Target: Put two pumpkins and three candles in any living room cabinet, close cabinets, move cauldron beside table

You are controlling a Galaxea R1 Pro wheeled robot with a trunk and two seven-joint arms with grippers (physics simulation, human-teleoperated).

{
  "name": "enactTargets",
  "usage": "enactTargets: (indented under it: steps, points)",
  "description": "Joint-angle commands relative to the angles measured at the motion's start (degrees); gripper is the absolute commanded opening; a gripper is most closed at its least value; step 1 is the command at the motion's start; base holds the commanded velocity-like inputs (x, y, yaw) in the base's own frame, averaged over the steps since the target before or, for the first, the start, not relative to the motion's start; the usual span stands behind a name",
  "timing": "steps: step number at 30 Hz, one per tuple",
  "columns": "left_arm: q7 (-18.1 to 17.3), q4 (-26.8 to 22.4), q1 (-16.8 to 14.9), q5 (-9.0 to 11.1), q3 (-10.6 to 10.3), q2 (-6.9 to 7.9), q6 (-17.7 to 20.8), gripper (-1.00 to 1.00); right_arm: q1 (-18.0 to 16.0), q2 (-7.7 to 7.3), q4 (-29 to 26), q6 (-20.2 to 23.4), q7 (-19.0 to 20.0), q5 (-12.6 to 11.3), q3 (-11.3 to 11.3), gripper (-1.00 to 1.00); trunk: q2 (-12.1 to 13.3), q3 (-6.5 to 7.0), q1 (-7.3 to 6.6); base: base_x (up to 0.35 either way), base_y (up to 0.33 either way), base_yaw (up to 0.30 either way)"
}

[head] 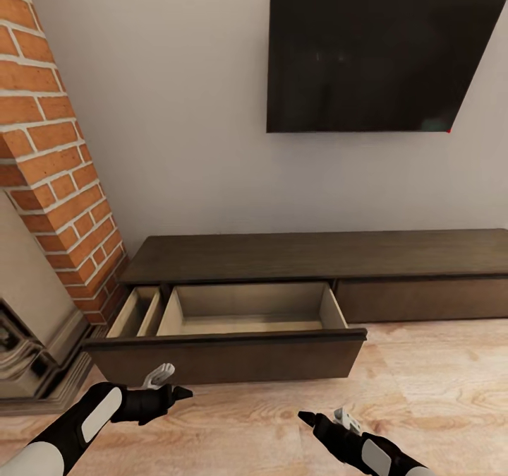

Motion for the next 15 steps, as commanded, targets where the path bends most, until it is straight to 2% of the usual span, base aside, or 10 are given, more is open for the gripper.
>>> enactTargets:
  steps: [1, 4, 6, 10, 12, 13, 14, 15]
  points:
    - [0.6, 0.0, 0.0, 0.0, -0.3, 0.09, 0.0, 1.00, 0.0, -0.02, 0.0, -0.2, 0.1, -0.6, 1.1, 1.00, 0.4, 0.13, -0.23, 0.000, 0.000, 0.000]
    - [5.6, 0.1, 0.0, 0.0, -0.4, -0.04, -0.1, 1.00, 0.0, 0.02, 0.0, -1.1, 0.2, -0.6, 2.1, 1.00, 1.6, 0.67, -0.89, 0.000, 0.000, 0.000]
    - [10.0, 0.1, 0.0, 0.0, -0.4, -0.63, -0.1, 1.00, 0.0, 0.07, 0.0, -1.3, 0.1, -0.5, 2.6, 1.00, 2.4, 1.03, -1.33, 0.000, 0.000, 0.000]
    - [12.7, 0.1, 0.0, -0.2, -0.5, -2.12, -0.2, 1.00, 0.0, 0.09, 0.0, -1.2, -0.7, -0.6, 4.2, 1.00, 4.0, 1.75, -2.21, 0.000, 0.000, 0.000]
    - [13.3, 0.1, 0.0, -0.2, -0.5, -2.79, -0.6, 1.00, 0.0, 0.09, 0.0, -1.0, -3.9, -0.7, 5.5, 1.00, 4.8, 2.11, -2.65, 0.000, 0.000, 0.000]
    - [13.5, 0.1, 0.0, -0.3, -0.7, -3.03, -1.1, 1.00, 0.0, 0.09, 0.0, -0.9, -7.6, -0.6, 6.1, 1.00, 5.2, 2.29, -2.87, 0.000, 0.000, 0.000]
    - [13.6, 0.1, 0.0, -0.3, -0.8, -3.07, -1.3, 1.00, 0.0, 0.09, 0.0, -0.8, -9.0, -0.6, 6.3, 1.00, 5.6, 2.47, -3.09, 0.000, 0.000, 0.000]
    - [13.7, 0.1, 0.0, -0.3, -1.1, -3.13, -1.6, 1.00, 0.0, 0.05, 0.0, -0.7, -13.1, -0.6, 6.7, 1.00, 6.0, 2.65, -3.31, 0.000, 0.000, 0.000]
